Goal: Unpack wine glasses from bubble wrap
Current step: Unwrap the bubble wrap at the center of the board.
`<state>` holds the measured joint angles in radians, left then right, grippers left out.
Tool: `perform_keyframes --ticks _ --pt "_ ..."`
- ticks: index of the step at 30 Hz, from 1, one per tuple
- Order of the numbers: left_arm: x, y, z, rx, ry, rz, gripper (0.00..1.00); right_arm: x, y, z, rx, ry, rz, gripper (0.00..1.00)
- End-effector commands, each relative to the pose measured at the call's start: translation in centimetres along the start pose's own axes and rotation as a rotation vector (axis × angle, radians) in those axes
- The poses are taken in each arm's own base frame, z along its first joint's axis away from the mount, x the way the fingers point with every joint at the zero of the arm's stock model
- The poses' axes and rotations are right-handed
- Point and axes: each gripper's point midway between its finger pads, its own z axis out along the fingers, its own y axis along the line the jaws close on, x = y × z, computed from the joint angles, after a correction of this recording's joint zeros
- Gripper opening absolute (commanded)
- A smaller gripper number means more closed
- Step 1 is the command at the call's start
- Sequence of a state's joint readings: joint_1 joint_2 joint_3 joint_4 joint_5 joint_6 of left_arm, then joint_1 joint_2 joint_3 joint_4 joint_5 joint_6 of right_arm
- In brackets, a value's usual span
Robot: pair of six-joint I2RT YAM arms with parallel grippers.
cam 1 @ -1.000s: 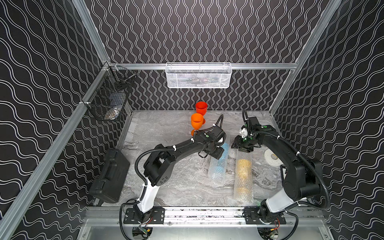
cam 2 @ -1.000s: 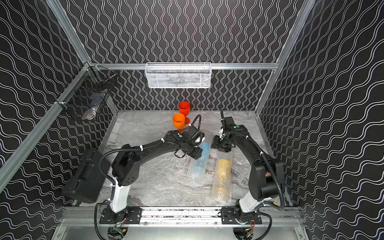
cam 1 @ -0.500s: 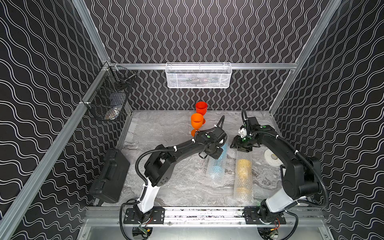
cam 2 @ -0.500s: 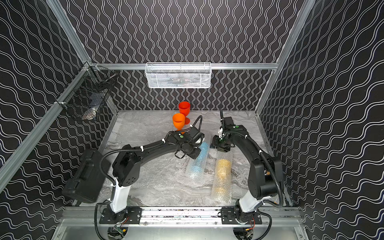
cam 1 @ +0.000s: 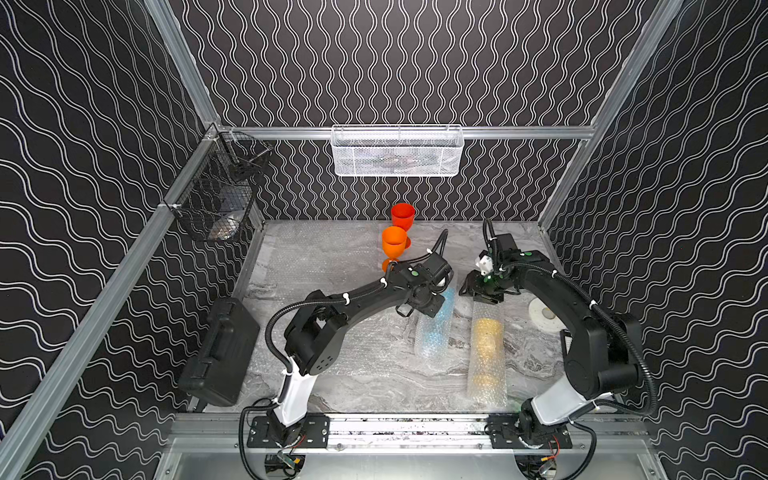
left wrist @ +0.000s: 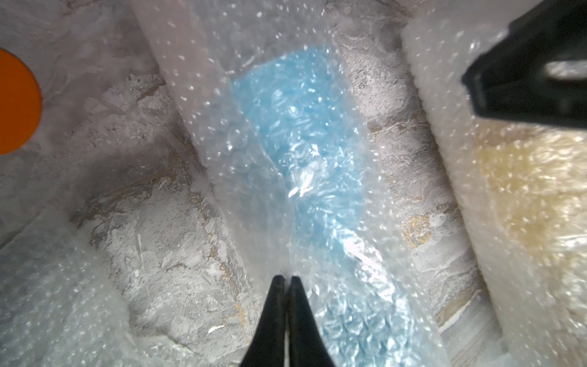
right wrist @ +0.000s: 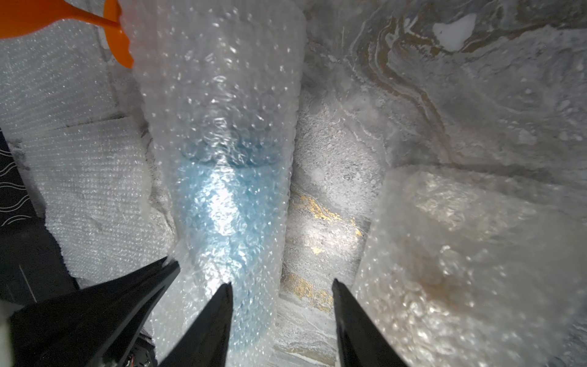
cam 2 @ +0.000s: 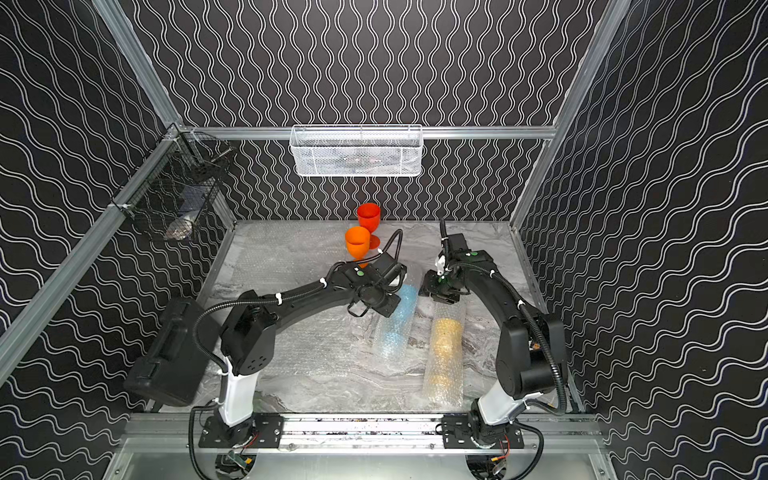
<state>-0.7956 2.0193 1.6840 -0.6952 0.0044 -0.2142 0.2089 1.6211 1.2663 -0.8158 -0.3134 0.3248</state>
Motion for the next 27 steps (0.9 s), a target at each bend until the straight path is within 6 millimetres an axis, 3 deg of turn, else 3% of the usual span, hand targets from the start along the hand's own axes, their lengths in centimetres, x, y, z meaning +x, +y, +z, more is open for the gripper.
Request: perform_keyframes --ticks 1,15,27 --pt "-0.9 -0.1 -1.0 0.012 -0.046 -0.008 0.06 -0.1 1.3 0.2 -0.053 0.002 -0.019 0.53" --pt "-0.3 -0.3 -0.8 0.038 -0.036 -0.036 0.02 1.8 4.8 3.4 -0.12 0.078 -0.062 0.53" --pt "0.1 0.3 -0.4 0.055 -0.027 -0.102 0.0 3.0 4.4 4.7 -0.071 0.117 -0.072 0.53"
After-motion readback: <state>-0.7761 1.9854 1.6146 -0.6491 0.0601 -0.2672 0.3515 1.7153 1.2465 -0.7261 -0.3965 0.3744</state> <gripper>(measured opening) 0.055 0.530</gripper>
